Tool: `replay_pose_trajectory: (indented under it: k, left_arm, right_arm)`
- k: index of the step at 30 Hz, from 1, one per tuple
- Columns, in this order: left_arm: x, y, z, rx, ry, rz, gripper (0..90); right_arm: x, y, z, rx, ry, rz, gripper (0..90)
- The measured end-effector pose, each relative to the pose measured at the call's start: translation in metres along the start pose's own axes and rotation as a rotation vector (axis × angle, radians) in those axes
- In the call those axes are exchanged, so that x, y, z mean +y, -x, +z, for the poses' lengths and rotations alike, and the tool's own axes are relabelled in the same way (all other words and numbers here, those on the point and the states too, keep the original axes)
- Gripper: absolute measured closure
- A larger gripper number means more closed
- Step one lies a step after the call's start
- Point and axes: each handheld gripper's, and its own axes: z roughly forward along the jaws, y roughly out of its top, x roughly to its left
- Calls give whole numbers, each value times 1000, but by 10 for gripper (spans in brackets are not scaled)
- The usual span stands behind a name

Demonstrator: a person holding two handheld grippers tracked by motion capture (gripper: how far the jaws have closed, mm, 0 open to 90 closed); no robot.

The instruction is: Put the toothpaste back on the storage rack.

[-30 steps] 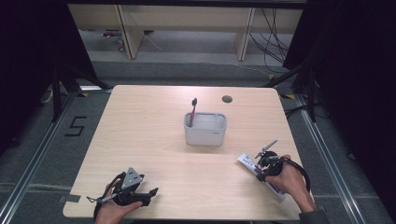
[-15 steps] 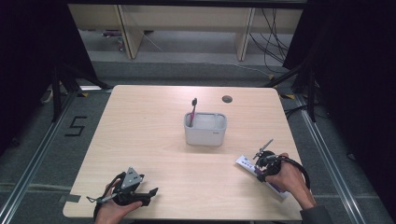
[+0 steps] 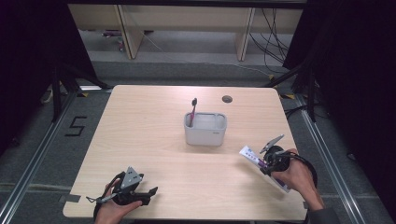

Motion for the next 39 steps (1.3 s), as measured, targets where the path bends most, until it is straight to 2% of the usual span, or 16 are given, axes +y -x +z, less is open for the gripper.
replay_pose_trajectory:
  k: [11,12,20,21,22,23,24,25,26,29,31,33,34,36,38,39]
  left_arm:
    - [0,-2,0,7,-7,-3,264]
    - [0,-3,-1,10,-10,-1,264]
    - [-1,-4,-2,6,-15,-1,262]
    - [-1,-5,-1,13,-19,1,262]
    - [-1,-5,-1,13,-19,-1,261]
    - [-1,-6,-1,16,-16,0,261]
    - [-1,-6,-1,16,-12,-2,260]
    - [-1,-6,-3,15,-25,2,259]
    - [-1,-6,-3,15,-18,1,259]
    - [-1,-6,-2,18,-24,-1,249]
    - [-1,-7,-2,19,-22,0,237]
    - [-1,-7,-1,27,-20,-1,231]
    - [-1,-8,-2,26,-25,3,224]
    - [-2,-7,-2,29,-20,-1,221]
    - [-2,-8,-2,39,-25,4,213]
    - [-2,-8,-1,36,-23,5,213]
  right_arm:
    - [4,8,-22,-6,185,99,763]
    - [6,9,-22,-8,221,88,763]
    - [20,14,-33,21,339,88,763]
    - [22,14,-32,24,369,110,763]
    - [25,14,-34,52,359,125,763]
    - [26,14,-31,31,409,113,763]
    - [29,17,-34,43,397,81,763]
    - [31,16,-31,46,428,94,762]
    - [32,17,-34,52,413,92,763]
    - [39,18,-33,52,461,98,762]
    - [44,17,-37,74,453,123,763]
    - [49,16,-35,67,491,118,763]
    - [51,16,-38,82,465,113,763]
    - [57,15,-36,79,513,98,762]
    - [62,14,-39,95,526,107,762]
    - [64,14,-41,107,507,111,762]
